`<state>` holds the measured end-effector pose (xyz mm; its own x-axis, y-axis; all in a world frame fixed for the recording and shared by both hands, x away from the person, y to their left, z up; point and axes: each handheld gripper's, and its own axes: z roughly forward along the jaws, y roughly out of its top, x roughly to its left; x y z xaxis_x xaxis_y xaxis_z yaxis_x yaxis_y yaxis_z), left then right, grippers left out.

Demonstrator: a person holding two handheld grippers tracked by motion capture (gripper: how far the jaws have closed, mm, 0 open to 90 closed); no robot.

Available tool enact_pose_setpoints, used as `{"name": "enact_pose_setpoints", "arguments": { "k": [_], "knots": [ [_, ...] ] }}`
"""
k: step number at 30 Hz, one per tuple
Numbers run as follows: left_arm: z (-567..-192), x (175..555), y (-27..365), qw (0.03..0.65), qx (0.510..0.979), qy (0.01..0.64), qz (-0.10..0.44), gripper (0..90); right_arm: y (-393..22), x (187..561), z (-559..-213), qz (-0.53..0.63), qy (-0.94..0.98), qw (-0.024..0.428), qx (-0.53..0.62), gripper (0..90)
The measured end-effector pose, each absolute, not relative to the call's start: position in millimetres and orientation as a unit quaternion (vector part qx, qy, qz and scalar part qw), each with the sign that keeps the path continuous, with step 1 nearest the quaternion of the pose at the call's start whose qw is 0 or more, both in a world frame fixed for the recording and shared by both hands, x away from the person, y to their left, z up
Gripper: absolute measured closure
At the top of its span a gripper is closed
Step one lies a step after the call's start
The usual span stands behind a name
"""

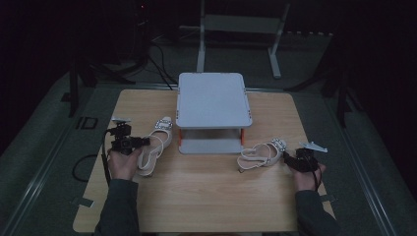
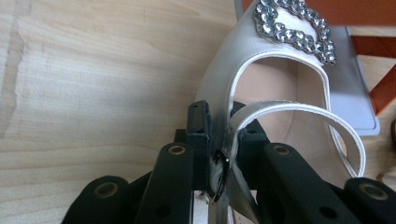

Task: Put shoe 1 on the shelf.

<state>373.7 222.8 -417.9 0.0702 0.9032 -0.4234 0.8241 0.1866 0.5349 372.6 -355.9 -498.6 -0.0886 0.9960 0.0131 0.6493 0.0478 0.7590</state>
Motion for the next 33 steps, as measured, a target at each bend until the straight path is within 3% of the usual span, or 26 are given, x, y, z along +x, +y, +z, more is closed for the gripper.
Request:
{"name": "enact_pose_setpoints", "arguments": {
  "k": [33],
  "knots": [
    [-335.6, 405.6, 226.7, 0.413, 0.596, 0.681, 0.099, 79.9, -355.4, 372.9, -498.9, 0.311, 0.667, 0.28, 0.616, 43.4]
  ]
}}
